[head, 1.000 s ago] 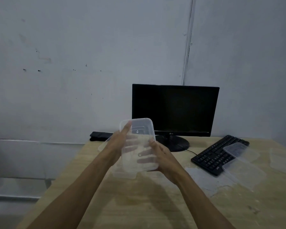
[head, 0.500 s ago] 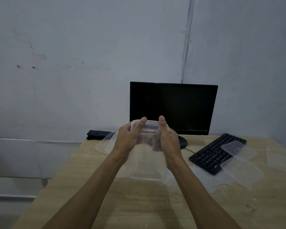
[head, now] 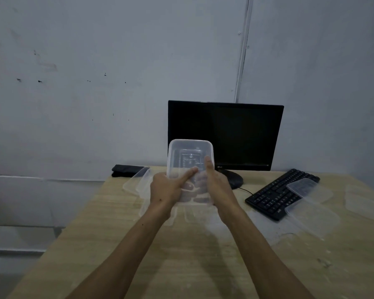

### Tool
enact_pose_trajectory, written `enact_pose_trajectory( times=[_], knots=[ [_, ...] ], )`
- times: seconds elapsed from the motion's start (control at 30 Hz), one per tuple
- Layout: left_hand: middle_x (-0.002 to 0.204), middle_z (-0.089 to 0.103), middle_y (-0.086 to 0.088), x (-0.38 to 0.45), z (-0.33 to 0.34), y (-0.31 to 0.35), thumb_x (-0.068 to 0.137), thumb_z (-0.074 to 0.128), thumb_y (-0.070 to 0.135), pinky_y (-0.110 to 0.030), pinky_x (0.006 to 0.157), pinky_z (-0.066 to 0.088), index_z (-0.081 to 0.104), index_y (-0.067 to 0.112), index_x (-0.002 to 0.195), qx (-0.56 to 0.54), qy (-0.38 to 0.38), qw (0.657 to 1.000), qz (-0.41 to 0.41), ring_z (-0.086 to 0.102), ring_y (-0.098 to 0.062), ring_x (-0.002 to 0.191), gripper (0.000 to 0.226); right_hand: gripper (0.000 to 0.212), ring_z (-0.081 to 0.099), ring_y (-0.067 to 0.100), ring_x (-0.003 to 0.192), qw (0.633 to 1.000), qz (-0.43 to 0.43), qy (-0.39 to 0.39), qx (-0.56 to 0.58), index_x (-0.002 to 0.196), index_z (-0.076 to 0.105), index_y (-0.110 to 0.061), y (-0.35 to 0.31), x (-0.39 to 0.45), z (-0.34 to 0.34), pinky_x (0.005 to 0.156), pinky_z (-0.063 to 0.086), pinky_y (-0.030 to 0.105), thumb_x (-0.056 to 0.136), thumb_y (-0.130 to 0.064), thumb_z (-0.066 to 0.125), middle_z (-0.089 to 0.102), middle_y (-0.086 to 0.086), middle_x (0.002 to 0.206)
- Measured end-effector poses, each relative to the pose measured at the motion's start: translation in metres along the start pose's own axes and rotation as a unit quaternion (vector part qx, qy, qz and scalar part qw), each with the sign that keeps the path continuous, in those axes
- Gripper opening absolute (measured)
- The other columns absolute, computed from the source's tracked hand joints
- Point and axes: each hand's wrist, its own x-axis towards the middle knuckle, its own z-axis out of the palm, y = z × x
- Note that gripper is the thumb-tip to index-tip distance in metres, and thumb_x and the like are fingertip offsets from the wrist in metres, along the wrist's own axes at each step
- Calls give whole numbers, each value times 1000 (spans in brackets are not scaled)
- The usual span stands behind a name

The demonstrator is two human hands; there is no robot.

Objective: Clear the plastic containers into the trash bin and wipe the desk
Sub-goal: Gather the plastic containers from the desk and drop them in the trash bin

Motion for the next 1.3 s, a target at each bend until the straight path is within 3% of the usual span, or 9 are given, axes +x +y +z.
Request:
enact_pose_trajectory(
  times=[0.17, 0.3, 0.37, 0.6, 0.73, 0.9, 1.07, 1.2, 1.3],
  knots=[
    [84, 79, -13, 12, -3, -1, 73, 87, 52, -51, 78, 65, 77, 10, 92, -26, -7, 1000, -5, 79, -29, 78, 47, 68, 68, 18, 65, 998, -8, 2, -65, 90, 64, -11, 6, -16, 4, 58, 63, 31, 100, -71, 33, 66, 10, 77],
    [112, 77, -15, 8, -18, -4, 86, 81, 29, -46, 96, 59, 71, 6, 119, -35, -241, 968, -61, 75, -29, 105, 41, 71, 64, 17, 68, 993, 2, 14, -114, 91, 66, -12, 1, -8, -4, 52, 51, 24, 104, -69, 25, 67, 9, 80],
    [116, 77, -13, 5, -25, -8, 86, 81, 19, -40, 99, 57, 70, 5, 123, -10, -304, 951, -59, 73, -26, 112, 41, 67, 63, 16, 66, 992, 10, 22, -123, 89, 64, -15, 0, -3, -6, 53, 50, 25, 104, -69, 25, 68, 9, 81],
    [115, 76, -20, 7, -30, -18, 90, 74, 14, -39, 104, 55, 72, -2, 119, -83, -229, 967, -74, 72, -28, 114, 34, 60, 69, 12, 75, 992, -17, -85, -91, 109, 70, -12, 10, -1, -13, 63, 56, 26, 96, -68, 52, 73, 8, 95],
    [114, 77, -18, 5, -35, -13, 89, 76, 22, -36, 95, 60, 72, 3, 120, -44, -241, 964, -98, 75, -28, 108, 36, 49, 71, 14, 83, 991, -29, -113, -61, 113, 71, -14, 18, -1, -19, 70, 60, 30, 93, -58, 67, 73, 13, 105],
    [120, 74, -20, 9, -44, -10, 84, 79, 32, -46, 99, 58, 67, 1, 125, -34, -277, 947, -156, 72, -35, 112, 52, 39, 76, 26, 101, 993, 8, -99, 67, 124, 68, -12, 16, 1, -22, 85, 64, 40, 98, -41, 68, 75, 13, 116],
    [121, 75, -16, 29, -57, 7, 79, 78, 49, -47, 96, 59, 65, 7, 129, -146, -171, 965, -139, 73, -33, 112, 66, 31, 78, 29, 97, 992, 31, -75, 97, 120, 69, -13, 3, 4, -32, 84, 64, 49, 97, -34, 71, 79, 11, 110],
    [122, 74, -15, 35, -64, 16, 84, 69, 65, -51, 91, 61, 62, 11, 135, -52, -195, 968, -148, 75, -33, 105, 74, 33, 77, 25, 99, 995, 25, -31, 90, 116, 72, -20, 0, 6, -33, 74, 65, 46, 96, -45, 69, 78, 8, 111],
    [102, 80, -12, 28, -53, 16, 85, 50, 80, -51, 97, 58, 68, 7, 120, 65, -184, 973, -124, 78, -27, 95, 83, 35, 74, 25, 102, 996, 12, 1, 88, 117, 71, -25, 2, 6, -26, 71, 66, 42, 98, -53, 62, 74, 7, 113]
  ],
)
